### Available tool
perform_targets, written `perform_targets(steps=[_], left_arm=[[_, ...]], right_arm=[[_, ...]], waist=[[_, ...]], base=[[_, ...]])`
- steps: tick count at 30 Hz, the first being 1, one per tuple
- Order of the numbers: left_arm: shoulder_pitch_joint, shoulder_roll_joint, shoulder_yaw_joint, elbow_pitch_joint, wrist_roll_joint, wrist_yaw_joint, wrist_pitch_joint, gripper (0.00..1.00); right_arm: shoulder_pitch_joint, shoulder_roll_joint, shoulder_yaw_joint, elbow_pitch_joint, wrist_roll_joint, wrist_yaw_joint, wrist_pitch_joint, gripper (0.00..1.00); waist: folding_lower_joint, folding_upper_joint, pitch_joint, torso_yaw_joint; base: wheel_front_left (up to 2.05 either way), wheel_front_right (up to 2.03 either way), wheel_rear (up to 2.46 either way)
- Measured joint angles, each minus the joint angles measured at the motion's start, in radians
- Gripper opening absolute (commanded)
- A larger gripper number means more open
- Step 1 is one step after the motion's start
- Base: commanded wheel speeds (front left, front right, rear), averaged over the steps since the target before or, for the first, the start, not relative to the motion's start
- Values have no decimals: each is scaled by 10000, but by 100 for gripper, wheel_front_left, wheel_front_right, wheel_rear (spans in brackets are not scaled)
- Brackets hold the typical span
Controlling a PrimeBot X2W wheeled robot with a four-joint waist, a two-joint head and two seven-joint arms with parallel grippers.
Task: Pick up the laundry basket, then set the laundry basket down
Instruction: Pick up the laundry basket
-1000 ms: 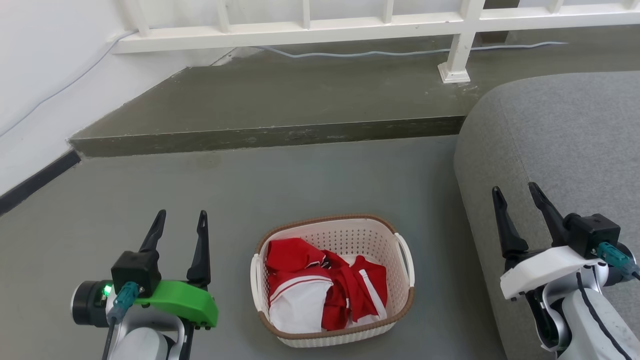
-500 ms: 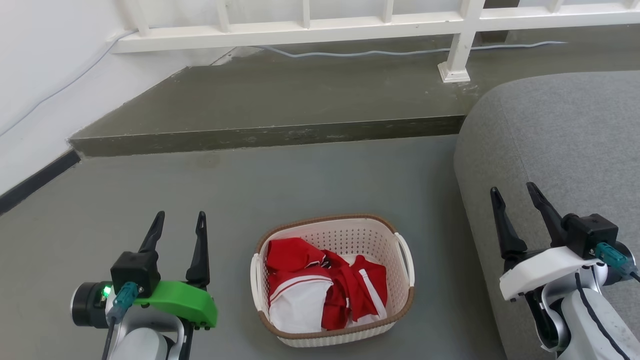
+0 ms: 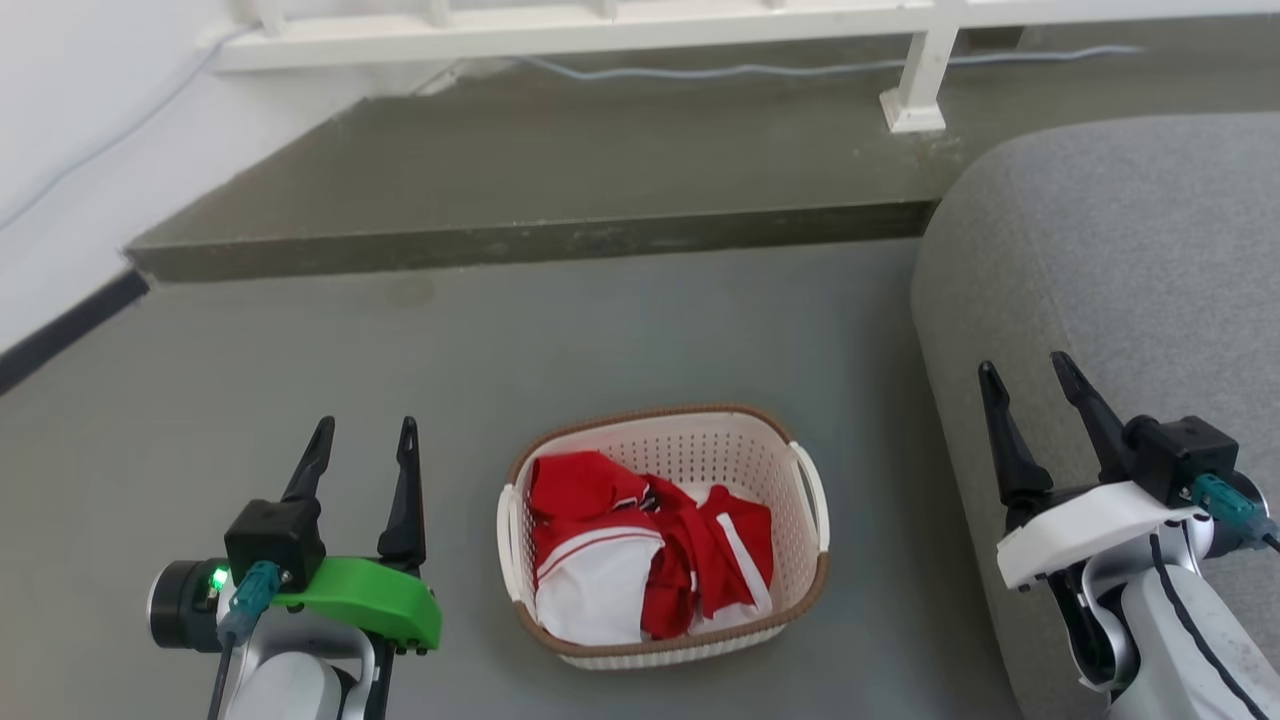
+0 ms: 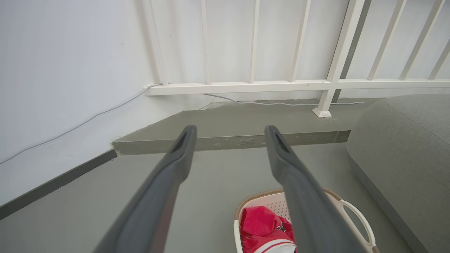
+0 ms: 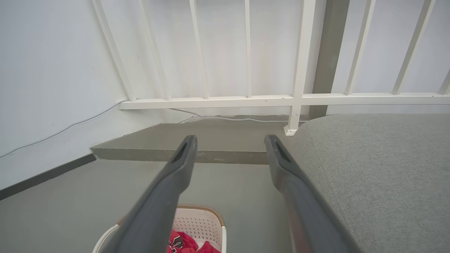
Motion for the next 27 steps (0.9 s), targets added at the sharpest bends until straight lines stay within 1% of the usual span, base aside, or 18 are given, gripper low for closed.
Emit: perform_targets(steps=[8, 10, 12, 19, 21, 27], left_arm=[[-129, -58, 25, -198, 186, 52, 0, 100], [-321, -61, -2, -234, 309, 52, 4, 100], [-501, -69, -6, -299, 393, 52, 4, 100], [-1269, -163, -42, -462, 422, 54, 35, 100], [-1488, -182, -113, -460, 422, 54, 121, 100], [-2216, -274, -136, -364, 405, 38, 341, 100]], right_arm=[[-328, 52, -44, -56, -4, 8, 0, 100], [-466, 65, -61, -58, -4, 12, 0, 100], [-623, 54, -65, -59, -15, 90, 0, 100], [-1481, -84, -194, -71, -31, 115, 0, 100], [-1664, -115, -199, -58, -31, 186, 0, 100], [-2296, -194, -205, 82, -67, 219, -4, 100]], waist=[[0, 0, 634, -19], [0, 0, 835, -26], [0, 0, 1052, -32], [0, 0, 2055, -41], [0, 0, 2322, -37], [0, 0, 3156, -3]], base=[[0, 0, 0], [0, 0, 0], [0, 0, 0], [0, 0, 0], [0, 0, 0], [0, 0, 0]])
